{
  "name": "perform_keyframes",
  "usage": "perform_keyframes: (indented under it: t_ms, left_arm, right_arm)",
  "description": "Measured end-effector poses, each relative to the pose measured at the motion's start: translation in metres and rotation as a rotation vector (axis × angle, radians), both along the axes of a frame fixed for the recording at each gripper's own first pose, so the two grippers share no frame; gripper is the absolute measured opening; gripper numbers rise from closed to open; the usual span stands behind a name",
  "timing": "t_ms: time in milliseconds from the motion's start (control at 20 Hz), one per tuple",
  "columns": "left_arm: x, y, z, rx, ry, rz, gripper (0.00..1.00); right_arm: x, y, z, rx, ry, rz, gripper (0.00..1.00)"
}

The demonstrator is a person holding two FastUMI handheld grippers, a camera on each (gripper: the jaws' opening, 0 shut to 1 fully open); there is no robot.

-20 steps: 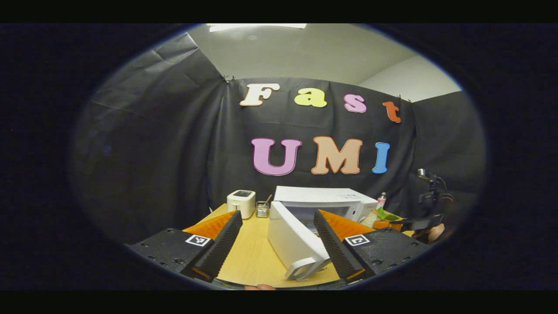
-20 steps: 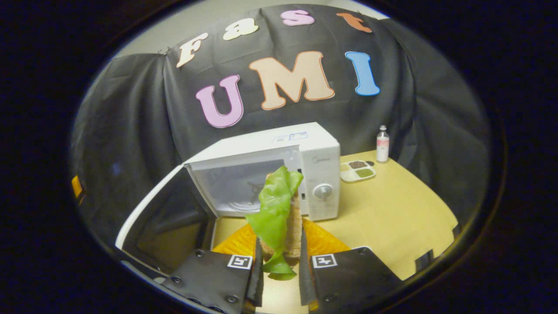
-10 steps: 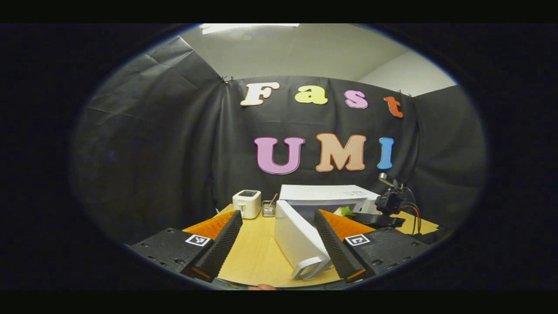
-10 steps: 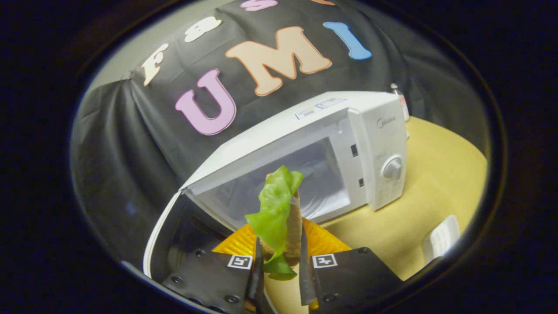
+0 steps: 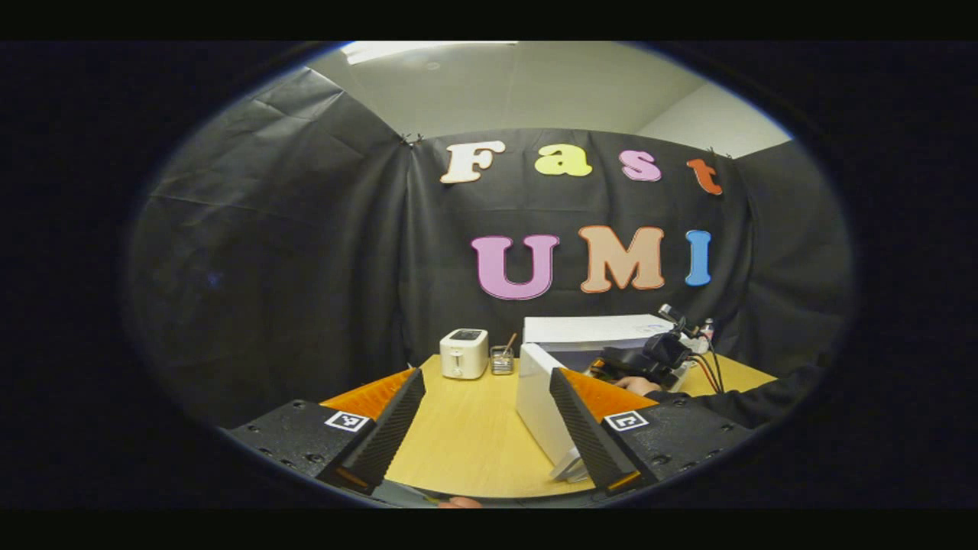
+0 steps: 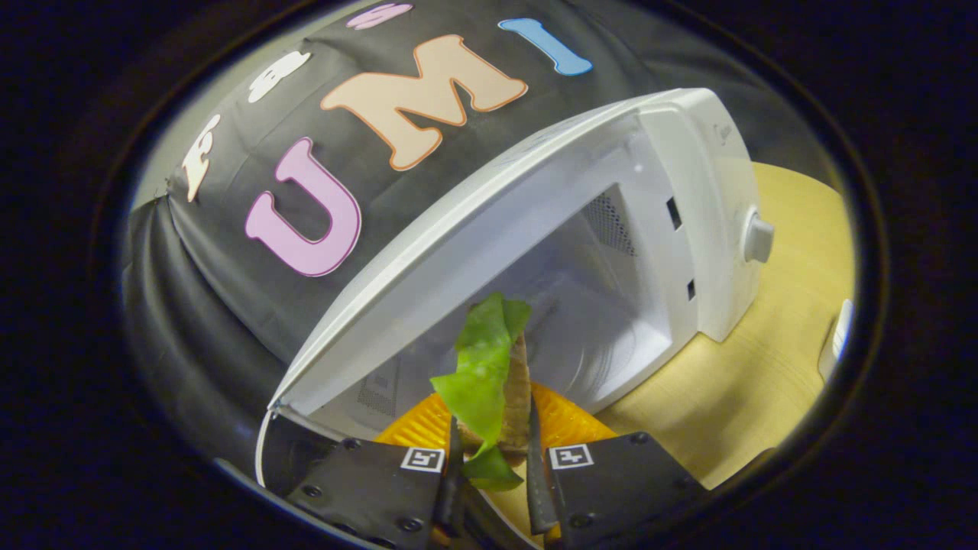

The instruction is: Open the microwave oven with the left hand, put the food in, and close the microwave oven.

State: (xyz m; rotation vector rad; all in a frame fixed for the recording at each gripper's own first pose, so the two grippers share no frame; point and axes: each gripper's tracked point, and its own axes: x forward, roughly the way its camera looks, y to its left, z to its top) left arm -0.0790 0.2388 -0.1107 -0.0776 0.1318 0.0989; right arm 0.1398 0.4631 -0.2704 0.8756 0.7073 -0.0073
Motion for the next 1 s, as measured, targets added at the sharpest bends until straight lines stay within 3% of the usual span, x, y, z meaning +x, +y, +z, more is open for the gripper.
perform_keyframes:
  t_ms: [150, 200, 250, 300, 350, 850, 900, 1000]
  left_arm:
    - [0.0, 0.002, 0.002, 0.014, 0.002, -0.001, 0.96]
    - [-0.001, 0.002, 0.001, 0.022, 0.007, 0.0, 0.96]
    - [-0.001, 0.005, 0.001, 0.041, 0.012, 0.005, 0.94]
    - [-0.001, 0.009, 0.006, 0.055, 0.001, 0.017, 0.93]
    - [-0.001, 0.011, 0.011, 0.05, -0.015, 0.024, 0.95]
    - [-0.003, 0.014, -0.001, 0.044, 0.042, 0.026, 0.95]
    - [-0.005, 0.016, -0.002, 0.043, 0.048, 0.028, 0.95]
    - [-0.005, 0.017, 0.0, 0.045, 0.044, 0.036, 0.94]
  right_arm:
    - [0.012, 0.004, -0.006, -0.002, -0.018, -0.03, 0.35]
    - [0.016, 0.008, -0.009, 0.004, -0.02, -0.036, 0.27]
    - [0.02, 0.009, -0.013, 0.009, -0.013, -0.042, 0.42]
    - [0.02, 0.01, -0.015, 0.014, -0.006, -0.051, 0.28]
    - [0.024, 0.009, -0.017, 0.017, 0.0, -0.07, 0.27]
    - [0.057, 0.019, -0.034, 0.053, -0.065, -0.121, 0.28]
    - [0.062, 0.018, -0.037, 0.051, -0.07, -0.12, 0.35]
    - [0.064, 0.016, -0.044, 0.043, -0.051, -0.125, 0.35]
